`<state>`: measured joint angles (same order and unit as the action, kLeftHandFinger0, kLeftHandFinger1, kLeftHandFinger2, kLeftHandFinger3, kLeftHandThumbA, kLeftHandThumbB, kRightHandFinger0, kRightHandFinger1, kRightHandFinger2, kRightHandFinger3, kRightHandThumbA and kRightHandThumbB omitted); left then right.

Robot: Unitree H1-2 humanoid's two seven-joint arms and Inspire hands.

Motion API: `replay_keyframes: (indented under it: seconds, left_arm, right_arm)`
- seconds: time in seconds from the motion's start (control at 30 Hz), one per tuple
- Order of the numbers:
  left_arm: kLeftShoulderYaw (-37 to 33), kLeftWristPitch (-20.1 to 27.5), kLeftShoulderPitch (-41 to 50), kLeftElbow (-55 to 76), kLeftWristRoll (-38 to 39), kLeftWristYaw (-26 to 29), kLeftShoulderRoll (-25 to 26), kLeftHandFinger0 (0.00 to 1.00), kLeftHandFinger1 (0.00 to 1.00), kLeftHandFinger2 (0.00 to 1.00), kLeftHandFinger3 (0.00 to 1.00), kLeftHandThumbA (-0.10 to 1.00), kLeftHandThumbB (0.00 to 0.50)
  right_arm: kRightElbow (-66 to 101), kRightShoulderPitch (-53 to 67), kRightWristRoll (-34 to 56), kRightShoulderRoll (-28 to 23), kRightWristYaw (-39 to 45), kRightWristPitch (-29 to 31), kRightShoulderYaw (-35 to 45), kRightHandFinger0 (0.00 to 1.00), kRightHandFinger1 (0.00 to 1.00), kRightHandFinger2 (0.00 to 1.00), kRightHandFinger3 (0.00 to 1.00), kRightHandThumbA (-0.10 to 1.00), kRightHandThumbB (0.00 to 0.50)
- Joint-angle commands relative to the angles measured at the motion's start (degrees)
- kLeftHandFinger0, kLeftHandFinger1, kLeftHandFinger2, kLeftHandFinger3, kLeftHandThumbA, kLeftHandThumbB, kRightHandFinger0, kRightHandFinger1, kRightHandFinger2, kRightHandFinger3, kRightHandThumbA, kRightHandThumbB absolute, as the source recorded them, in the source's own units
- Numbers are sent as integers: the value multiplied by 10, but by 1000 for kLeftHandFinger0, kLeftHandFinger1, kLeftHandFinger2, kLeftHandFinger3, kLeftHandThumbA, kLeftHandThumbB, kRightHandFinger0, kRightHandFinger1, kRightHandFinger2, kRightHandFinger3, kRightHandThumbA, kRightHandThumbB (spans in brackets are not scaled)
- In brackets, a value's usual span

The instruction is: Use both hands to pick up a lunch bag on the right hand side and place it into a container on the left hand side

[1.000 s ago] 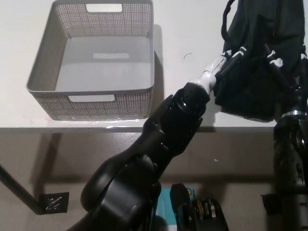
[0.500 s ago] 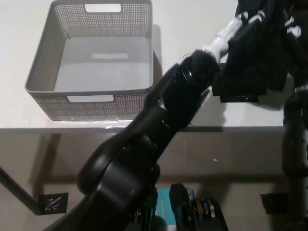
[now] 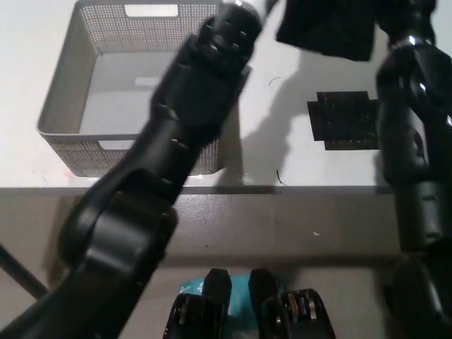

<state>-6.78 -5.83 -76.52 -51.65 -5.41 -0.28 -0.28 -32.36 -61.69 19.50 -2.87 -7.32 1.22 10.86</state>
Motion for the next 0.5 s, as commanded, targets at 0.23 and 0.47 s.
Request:
replay_keyframes:
  seconds: [0.23, 0.47]
  left_arm:
    - [54, -81, 28, 245, 31, -25, 66, 1000, 1000, 1000, 1000, 1000, 342]
    - [90, -126, 91, 360, 34, -27, 110, 1000, 1000, 1000, 1000, 1000, 324]
  right_arm:
    - [-126, -175, -42, 96, 58, 25, -73, 1000, 1000, 1000, 1000, 1000, 187]
    - [-191, -215, -54, 142, 60, 37, -96, 1000, 1000, 1000, 1000, 1000, 208]
